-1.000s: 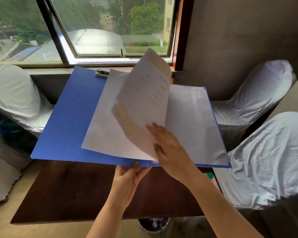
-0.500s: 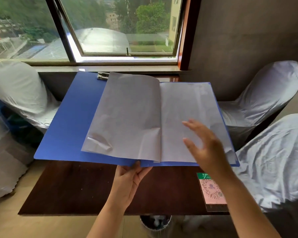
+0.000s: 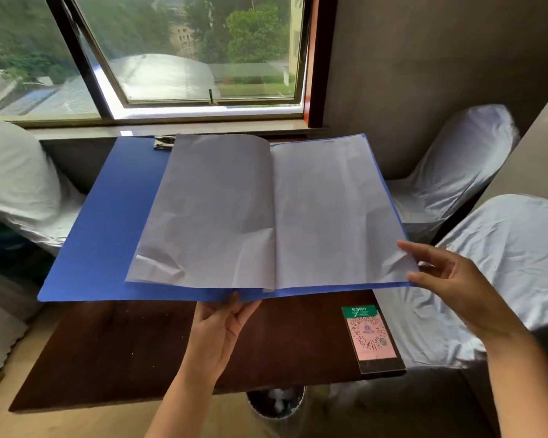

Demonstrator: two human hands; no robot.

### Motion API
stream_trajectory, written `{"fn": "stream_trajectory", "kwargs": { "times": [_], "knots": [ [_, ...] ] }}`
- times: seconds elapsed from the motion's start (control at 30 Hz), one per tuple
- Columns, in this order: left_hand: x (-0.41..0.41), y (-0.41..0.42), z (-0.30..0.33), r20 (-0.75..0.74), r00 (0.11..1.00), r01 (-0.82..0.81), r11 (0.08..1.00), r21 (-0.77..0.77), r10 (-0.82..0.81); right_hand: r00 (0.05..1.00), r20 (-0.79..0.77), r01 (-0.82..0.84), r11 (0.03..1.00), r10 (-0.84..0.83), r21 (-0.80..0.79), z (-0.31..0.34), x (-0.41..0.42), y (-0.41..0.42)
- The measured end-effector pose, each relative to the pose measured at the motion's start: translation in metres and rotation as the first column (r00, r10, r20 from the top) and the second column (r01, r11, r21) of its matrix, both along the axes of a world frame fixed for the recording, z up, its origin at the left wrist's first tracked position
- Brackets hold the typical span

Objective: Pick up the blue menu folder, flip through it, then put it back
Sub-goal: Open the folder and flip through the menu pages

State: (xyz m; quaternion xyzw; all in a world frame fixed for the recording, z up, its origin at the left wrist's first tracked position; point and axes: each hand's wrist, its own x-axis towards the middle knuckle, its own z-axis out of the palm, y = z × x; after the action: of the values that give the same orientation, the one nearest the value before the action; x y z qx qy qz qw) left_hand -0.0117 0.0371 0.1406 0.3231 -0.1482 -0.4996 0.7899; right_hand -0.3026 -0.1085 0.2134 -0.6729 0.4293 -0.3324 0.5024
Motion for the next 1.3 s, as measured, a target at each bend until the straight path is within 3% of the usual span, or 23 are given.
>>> {"fn": "stream_trajectory", "kwargs": {
  "times": [0.37,0.5,0.6,0.7,0.73,0.8,0.87,0.9,0.93,1.0,1.07,1.17,1.3],
  "knots": [
    [-0.014,-0.002,0.001,0.023,0.999,0.031,0.999,0.015,-0.031,0.966,-0.041,0.236,0.939,-0.254,-0.251,-0.011,0.001,0.002],
    [-0.015,-0.003,0.001,0.024,0.999,0.034,0.999,0.028,-0.035,0.918,-0.101,0.306,0.847,-0.384,-0.435,-0.005,0.005,0.004],
    [-0.015,-0.005,0.001,0.020,0.999,0.032,0.999,0.035,-0.033,0.936,-0.035,0.292,0.827,-0.350,-0.480,0.006,0.008,0.010],
    [-0.016,-0.006,0.000,-0.003,1.000,0.026,0.999,0.031,-0.026,0.932,0.265,0.312,0.921,-0.248,-0.233,0.017,0.021,0.019],
    [-0.016,-0.006,-0.001,-0.013,1.000,0.023,0.999,0.028,-0.023,0.876,0.430,0.269,0.961,-0.216,-0.065,0.018,0.027,0.022],
    [-0.014,-0.008,-0.001,-0.018,1.000,0.019,1.000,0.015,-0.018,0.672,0.714,0.040,0.972,-0.196,0.230,0.020,0.044,0.027],
    [-0.015,-0.009,-0.002,-0.014,1.000,0.028,1.000,0.006,-0.028,0.517,0.820,-0.144,0.919,-0.245,0.366,0.024,0.057,0.030],
    [-0.015,-0.009,-0.002,-0.014,0.999,0.033,0.999,0.002,-0.033,0.510,0.817,-0.167,0.901,-0.269,0.401,0.024,0.065,0.030],
    [-0.016,-0.009,-0.003,-0.012,0.999,0.038,0.999,0.002,-0.038,0.560,0.783,-0.145,0.897,-0.273,0.417,0.023,0.073,0.030],
    [-0.015,-0.010,-0.004,-0.009,0.999,0.047,0.999,0.000,-0.047,0.788,0.580,0.003,0.944,-0.205,0.331,0.021,0.091,0.034],
    [-0.016,-0.010,-0.003,0.001,0.998,0.057,0.998,-0.007,-0.057,0.965,0.234,0.118,0.993,-0.115,0.001,0.018,0.104,0.038],
    [-0.016,-0.010,-0.003,-0.010,0.998,0.061,0.998,-0.015,-0.061,0.999,-0.033,-0.031,0.915,0.020,-0.402,0.011,0.120,0.041],
    [-0.016,-0.008,0.001,0.023,0.998,0.063,0.998,-0.005,-0.063,0.971,-0.237,-0.103,0.854,-0.024,-0.510,-0.002,0.139,0.042]
  ]
}}
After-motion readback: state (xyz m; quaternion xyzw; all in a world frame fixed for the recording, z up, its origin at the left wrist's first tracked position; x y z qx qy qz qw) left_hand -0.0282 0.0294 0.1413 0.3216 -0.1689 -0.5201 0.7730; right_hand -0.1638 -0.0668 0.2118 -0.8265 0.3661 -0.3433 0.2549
